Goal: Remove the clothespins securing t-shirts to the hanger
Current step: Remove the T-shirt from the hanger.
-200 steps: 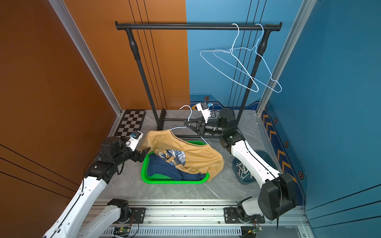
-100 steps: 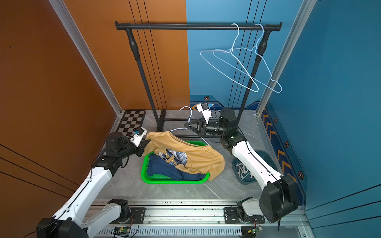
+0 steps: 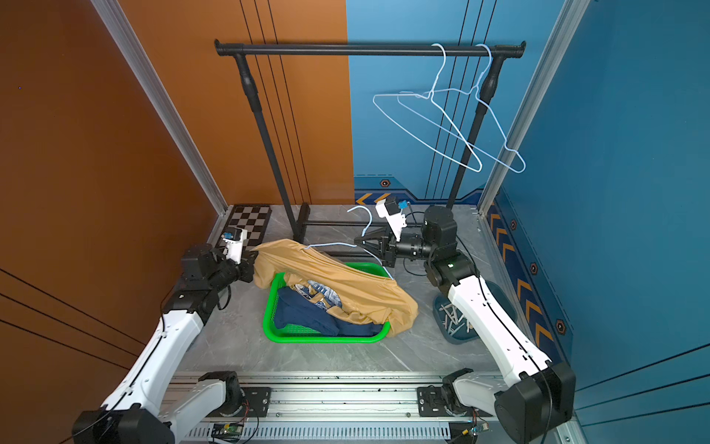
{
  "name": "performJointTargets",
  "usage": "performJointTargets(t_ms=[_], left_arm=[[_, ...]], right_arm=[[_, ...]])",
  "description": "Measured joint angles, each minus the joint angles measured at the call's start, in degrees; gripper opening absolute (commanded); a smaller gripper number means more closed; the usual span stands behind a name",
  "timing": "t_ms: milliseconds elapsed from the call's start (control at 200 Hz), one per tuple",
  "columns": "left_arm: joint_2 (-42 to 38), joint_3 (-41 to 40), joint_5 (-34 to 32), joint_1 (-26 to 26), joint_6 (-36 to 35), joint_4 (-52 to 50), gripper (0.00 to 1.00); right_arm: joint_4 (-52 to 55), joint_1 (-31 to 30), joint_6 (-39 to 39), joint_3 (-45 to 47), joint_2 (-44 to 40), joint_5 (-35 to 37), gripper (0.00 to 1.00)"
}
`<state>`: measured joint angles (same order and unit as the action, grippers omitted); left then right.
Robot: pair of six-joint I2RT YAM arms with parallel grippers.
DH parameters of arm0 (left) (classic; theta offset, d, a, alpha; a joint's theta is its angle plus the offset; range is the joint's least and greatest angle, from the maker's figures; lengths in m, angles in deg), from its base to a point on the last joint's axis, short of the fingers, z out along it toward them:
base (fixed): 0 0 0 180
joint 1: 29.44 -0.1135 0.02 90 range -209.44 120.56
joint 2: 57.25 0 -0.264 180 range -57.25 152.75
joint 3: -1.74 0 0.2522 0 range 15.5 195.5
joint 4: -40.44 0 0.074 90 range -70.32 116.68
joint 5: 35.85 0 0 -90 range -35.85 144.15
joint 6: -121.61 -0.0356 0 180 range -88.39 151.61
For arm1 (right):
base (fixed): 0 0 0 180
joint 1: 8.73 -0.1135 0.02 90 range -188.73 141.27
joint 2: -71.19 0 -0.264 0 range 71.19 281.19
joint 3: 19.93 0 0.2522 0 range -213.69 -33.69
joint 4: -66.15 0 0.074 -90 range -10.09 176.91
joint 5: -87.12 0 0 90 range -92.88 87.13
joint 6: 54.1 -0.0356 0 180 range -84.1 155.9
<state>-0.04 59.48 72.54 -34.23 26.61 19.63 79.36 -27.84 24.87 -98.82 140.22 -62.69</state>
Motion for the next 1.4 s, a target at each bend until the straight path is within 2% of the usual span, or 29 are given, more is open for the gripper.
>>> performJointTargets(t_ms=[190, 290, 350, 516, 651, 786, 986, 1191, 1296, 1396], left_arm=[[-1.4, 0.0, 3.9, -6.6, 4.9, 0.1, 0.0], [-1.8, 0.0, 6.6, -8.2, 6.3, 0.1, 0.0], [-1.8, 0.0, 8.1, -8.3, 6.9, 0.1, 0.0], [-0.3, 2.0, 10.8, -7.2, 10.0, -0.4, 0.0], [0.0, 3.3, 12.6, -10.6, 13.0, 0.1, 0.0], [1.3, 3.3, 15.8, -14.4, 14.6, 0.0, 0.0], [1.6, 1.2, 17.6, -15.9, 15.9, 0.1, 0.0], [-1.0, 1.1, 17.8, -12.9, 17.1, 0.3, 0.0], [-3.2, 2.1, 16.3, -7.6, 18.5, 0.6, 0.0], [-5.2, 2.7, 12.9, 0.6, 19.5, 1.6, 0.0]], right_arm=[[2.2, 3.8, 1.4, 1.6, -3.8, -0.6, 0.0], [3.0, 4.4, 2.4, 1.6, -5.0, -1.1, 0.0], [4.8, 3.3, 4.2, 1.4, -5.1, -0.5, 0.0], [17.1, -4.0, 15.7, -3.3, -3.3, 4.4, 0.0], [19.7, -3.5, 19.8, -3.5, -3.1, 5.3, 0.0], [18.4, -0.9, 19.7, -3.0, -4.5, 4.6, 0.0], [12.6, 3.4, 15.3, -1.9, -7.8, 3.9, 0.0], [3.4, 0.7, 8.7, -0.4, -7.6, 7.1, 0.0], [-4.8, -4.7, 4.3, 0.3, -5.4, 13.3, 0.0], [-13.0, -9.8, 0.9, 0.1, -0.8, 19.6, 0.0]])
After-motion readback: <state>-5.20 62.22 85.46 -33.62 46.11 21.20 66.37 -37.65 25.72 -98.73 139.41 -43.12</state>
